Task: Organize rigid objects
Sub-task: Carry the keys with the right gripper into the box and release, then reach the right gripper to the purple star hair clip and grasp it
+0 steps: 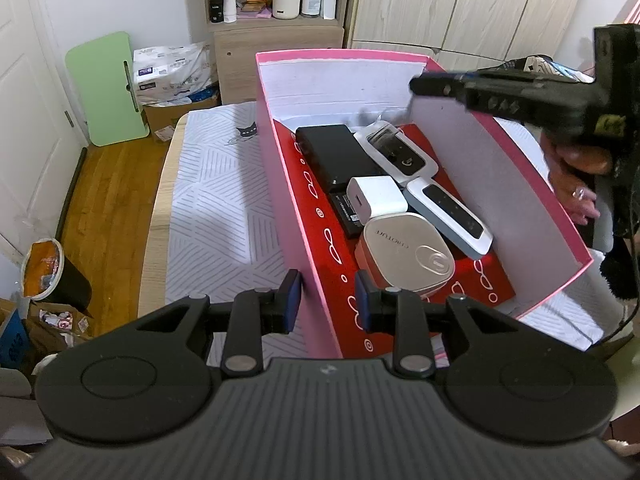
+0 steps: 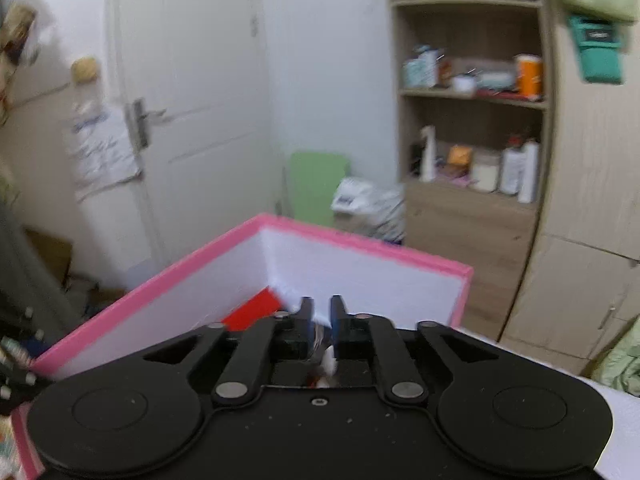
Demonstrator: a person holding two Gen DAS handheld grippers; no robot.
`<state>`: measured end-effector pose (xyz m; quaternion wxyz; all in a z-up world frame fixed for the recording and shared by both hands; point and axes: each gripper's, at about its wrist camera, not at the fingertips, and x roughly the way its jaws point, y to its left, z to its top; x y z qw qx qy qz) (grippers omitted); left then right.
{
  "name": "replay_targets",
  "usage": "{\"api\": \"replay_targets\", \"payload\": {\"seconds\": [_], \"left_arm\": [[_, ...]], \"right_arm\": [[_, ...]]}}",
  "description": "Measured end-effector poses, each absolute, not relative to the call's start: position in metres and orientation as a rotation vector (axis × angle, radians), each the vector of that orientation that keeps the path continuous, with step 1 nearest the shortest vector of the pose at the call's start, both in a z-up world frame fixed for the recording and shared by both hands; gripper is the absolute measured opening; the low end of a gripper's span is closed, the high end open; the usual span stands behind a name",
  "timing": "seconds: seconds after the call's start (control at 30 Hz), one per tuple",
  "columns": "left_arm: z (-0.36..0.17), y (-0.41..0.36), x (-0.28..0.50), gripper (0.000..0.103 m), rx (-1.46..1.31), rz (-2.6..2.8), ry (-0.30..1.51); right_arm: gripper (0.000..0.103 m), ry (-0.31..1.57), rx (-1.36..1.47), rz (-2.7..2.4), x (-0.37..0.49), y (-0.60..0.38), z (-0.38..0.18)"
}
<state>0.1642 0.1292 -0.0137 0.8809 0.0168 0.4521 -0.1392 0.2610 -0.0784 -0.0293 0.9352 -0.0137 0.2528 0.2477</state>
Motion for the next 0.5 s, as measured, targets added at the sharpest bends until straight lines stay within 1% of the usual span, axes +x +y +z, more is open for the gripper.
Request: {"api": "replay_targets", "payload": {"seconds": [0.03, 0.1, 0.23, 0.5], "left_arm": [[-0.014, 0.129, 0.164, 0.028, 0.036, -0.289, 0.941], [-0.014, 0.13, 0.164, 0.029, 0.031, -0.292, 0.94], [-0.014, 0.13, 0.164, 0.029, 0.031, -0.29, 0.939], [-0.013, 0.13, 0.165, 0.029, 0.03, -0.287, 0.944]], "right_arm": [[0.026, 0.5, -0.009, 0.505, 0.259, -0.085, -0.026], [0.026, 0.47, 0.016, 0.492, 0.249, -0.096, -0.019], [0.034, 0.447, 0.057, 0.45, 0.226, -0.119, -0.011], [0.034, 0.489, 0.096, 0.307, 0.204, -0.165, -0.019]]}}
